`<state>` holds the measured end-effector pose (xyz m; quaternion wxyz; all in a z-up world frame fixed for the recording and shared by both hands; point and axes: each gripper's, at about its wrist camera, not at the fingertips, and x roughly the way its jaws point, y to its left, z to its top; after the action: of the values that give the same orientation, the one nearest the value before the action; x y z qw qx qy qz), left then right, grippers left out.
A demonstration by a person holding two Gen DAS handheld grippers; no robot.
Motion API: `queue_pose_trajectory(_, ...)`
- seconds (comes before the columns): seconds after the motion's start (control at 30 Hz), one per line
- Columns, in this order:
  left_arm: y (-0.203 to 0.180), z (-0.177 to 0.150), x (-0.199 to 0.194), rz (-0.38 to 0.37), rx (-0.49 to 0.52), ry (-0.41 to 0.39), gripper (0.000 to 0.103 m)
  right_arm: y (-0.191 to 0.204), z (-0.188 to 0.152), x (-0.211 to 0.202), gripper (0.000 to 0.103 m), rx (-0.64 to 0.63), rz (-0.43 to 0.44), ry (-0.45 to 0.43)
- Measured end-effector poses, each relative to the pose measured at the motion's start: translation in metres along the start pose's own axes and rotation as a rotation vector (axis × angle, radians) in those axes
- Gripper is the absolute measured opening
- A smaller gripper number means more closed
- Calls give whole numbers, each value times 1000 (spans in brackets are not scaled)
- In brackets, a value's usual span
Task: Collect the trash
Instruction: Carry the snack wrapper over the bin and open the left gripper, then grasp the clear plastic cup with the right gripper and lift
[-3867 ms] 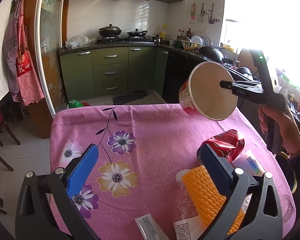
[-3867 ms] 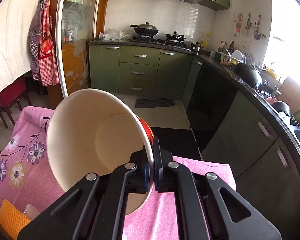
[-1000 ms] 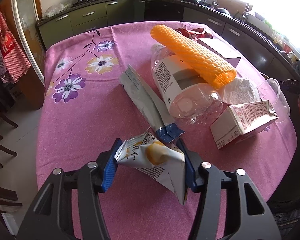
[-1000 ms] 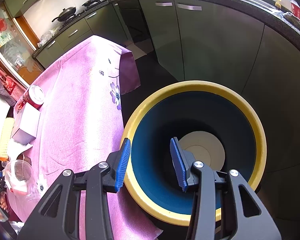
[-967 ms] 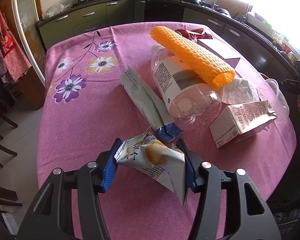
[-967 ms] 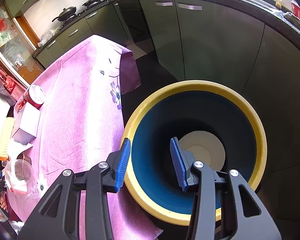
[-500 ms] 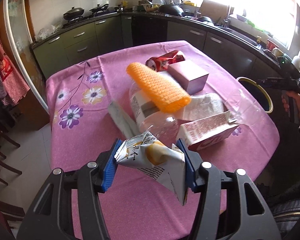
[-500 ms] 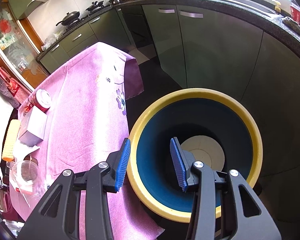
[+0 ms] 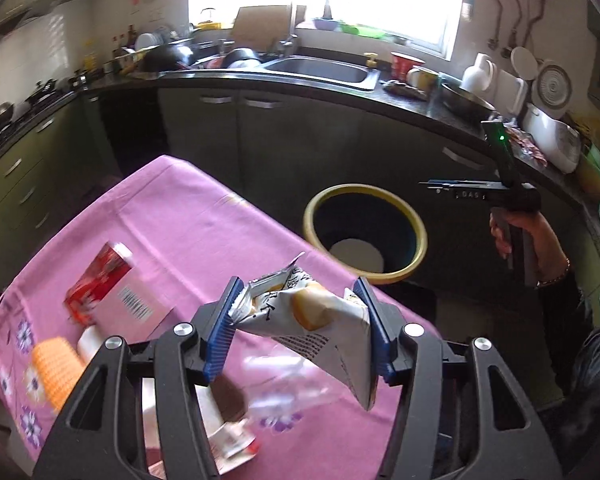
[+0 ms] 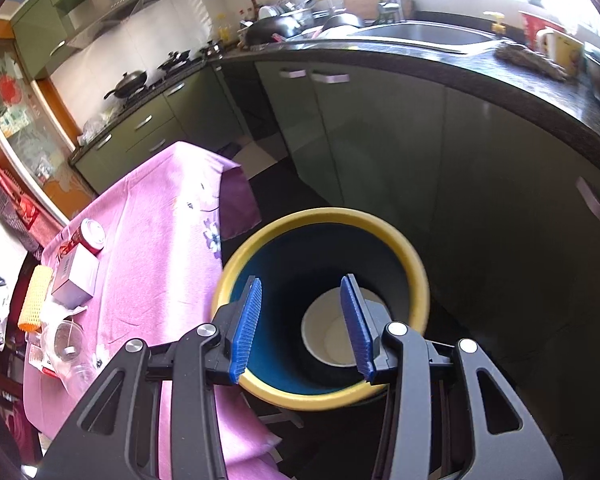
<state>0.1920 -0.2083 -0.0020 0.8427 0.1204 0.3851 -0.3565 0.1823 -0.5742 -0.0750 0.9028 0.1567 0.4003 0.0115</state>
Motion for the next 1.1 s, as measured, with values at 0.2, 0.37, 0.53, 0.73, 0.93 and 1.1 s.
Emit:
queue_pose_trajectory(0.2, -59, 54, 100, -125, 51, 75, 55, -40, -12, -28, 42, 38, -13, -37)
queue_pose_trajectory(0.37, -95, 79, 191, -144, 55, 175, 55, -63, -22, -46, 42, 62, -21, -54)
queue_pose_trajectory(0.53, -109, 94, 246, -81, 43, 206, 72, -78, -32, -55, 46, 88, -27, -58)
queue_pose_trajectory(0.73, -97, 96, 210, -93, -6, 145, 75, -77, -37, -56, 46, 78, -23, -50)
queue_pose_trajectory(0.93, -65, 66, 97, -51, -67, -14, 86, -50, -41, -45, 46, 23, 25, -13)
queue_pose_trajectory(1.1, -21, 17, 1, 50, -177, -131, 90, 1, -46, -31, 51, -74, 88, 38)
